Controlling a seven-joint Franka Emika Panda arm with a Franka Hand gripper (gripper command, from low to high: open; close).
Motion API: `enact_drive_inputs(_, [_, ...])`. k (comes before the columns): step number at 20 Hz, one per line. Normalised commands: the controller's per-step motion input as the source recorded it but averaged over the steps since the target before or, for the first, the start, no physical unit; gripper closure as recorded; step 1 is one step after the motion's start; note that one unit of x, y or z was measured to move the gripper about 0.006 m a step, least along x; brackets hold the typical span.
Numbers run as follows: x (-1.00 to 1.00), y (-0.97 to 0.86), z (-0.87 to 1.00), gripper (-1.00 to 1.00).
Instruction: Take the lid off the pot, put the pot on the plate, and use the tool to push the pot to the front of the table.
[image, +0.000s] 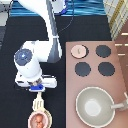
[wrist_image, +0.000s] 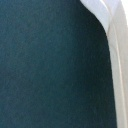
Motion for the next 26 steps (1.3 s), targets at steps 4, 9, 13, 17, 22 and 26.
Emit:
enact_drive_inputs(4, [-0.69,0.10,0.55,1.00])
enact_drive_inputs(9, [-0.68,0.07,0.50,1.00])
enact_drive_inputs(13, [-0.68,0.06,0.47,1.00])
enact_drive_inputs(17, [-0.83,0.09,0.40,1.00])
enact_drive_inputs(22, [-1.00,0.15,0.15,1.00])
enact_drive_inputs(26, [-1.00,0.08,-0.04,1.00])
